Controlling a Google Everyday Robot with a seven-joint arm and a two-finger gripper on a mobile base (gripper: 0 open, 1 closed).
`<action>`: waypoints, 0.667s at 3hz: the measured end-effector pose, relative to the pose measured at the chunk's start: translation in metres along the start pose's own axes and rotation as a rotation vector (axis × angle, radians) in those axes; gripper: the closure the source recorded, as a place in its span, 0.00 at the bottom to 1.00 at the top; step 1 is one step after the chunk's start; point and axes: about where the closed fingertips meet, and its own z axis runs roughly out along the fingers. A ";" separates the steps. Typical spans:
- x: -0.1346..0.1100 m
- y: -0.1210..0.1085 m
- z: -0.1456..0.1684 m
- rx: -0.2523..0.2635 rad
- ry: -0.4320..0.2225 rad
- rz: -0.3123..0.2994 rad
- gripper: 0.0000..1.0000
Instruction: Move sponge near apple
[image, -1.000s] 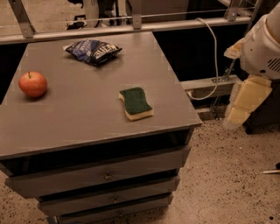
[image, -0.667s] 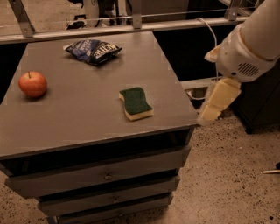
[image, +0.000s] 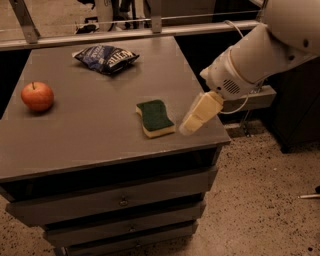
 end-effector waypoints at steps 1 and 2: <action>-0.012 0.002 0.033 -0.008 -0.059 0.036 0.00; -0.012 0.005 0.058 -0.010 -0.091 0.055 0.00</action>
Offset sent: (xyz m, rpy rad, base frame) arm 0.0256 0.0534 -0.0687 0.1522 -0.0002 -0.0466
